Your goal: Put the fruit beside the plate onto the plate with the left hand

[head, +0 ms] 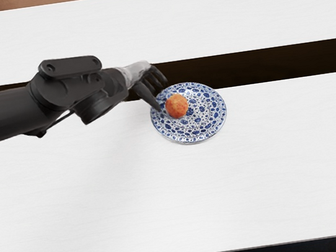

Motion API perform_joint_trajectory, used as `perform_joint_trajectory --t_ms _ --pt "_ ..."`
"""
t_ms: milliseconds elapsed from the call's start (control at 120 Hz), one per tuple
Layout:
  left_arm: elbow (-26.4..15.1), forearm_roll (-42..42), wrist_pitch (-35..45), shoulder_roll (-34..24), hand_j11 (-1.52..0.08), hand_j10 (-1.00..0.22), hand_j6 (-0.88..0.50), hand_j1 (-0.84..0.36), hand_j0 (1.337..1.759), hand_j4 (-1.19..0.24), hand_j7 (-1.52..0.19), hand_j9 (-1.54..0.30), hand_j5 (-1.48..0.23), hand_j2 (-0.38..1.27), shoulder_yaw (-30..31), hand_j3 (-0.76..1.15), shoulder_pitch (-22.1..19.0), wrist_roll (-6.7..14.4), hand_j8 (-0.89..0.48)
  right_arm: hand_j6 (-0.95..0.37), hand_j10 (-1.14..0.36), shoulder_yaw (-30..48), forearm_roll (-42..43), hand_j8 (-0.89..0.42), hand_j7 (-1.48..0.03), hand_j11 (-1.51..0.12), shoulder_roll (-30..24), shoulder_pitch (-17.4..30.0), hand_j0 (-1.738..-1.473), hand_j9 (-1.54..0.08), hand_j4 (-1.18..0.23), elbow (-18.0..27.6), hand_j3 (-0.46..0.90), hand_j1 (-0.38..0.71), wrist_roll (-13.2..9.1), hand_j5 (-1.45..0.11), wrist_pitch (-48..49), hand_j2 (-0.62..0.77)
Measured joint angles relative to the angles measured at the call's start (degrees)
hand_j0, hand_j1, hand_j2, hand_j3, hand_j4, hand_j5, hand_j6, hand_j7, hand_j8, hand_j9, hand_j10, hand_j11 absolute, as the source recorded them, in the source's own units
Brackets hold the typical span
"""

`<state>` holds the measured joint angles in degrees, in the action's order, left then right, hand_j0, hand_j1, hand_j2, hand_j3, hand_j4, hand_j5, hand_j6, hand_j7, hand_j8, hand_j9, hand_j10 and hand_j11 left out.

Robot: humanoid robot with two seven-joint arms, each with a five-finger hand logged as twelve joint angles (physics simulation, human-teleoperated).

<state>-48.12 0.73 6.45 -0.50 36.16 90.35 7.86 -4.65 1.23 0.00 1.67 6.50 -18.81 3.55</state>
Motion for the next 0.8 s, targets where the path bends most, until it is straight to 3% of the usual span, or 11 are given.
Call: perform_joint_trajectory --t_ms 133,283,575,800 --pt "-0.05 0.04 -0.61 -3.86 -0.32 -0.25 -0.23 0.06 1.658 -0.25 -0.32 -0.32 -0.33 0.09 -0.60 0.00 1.72 0.04 -0.24 0.00 0.00 0.00 0.00 0.00 0.00 0.00 0.00 0.00 -1.658 0.00 0.00 0.00 0.00 -0.35 0.00 0.00 0.02 0.00" --pt "-0.35 0.44 -3.27 -13.70 -0.16 -0.13 -0.12 0.20 1.658 -0.13 -0.17 -0.17 -0.17 0.04 -1.13 0.00 1.61 0.05 -0.12 0.00 0.00 0.00 0.00 0.00 0.00 0.00 0.00 0.00 -1.658 0.00 0.00 0.00 0.00 -0.35 0.00 0.00 0.00 0.00" --pt "-0.35 1.41 -9.20 -32.54 -0.05 -0.04 -0.04 0.30 1.658 -0.04 -0.05 -0.05 -0.05 0.01 -1.07 0.00 0.26 0.05 -0.04 0.00 0.00 0.00 0.00 0.00 0.00 0.00 0.00 0.00 -1.658 0.00 0.00 0.00 0.00 -0.35 0.00 0.00 -0.02 0.00" --pt "-0.11 1.25 -11.62 -40.17 -0.03 -0.02 -0.02 0.33 1.658 -0.02 -0.03 -0.03 -0.03 0.01 -1.20 0.00 -1.42 -0.04 -0.02 0.00 0.00 0.00 0.00 0.00 0.00 0.00 0.00 0.00 -1.658 0.00 0.00 0.00 0.00 -0.35 0.00 0.00 0.01 0.00"
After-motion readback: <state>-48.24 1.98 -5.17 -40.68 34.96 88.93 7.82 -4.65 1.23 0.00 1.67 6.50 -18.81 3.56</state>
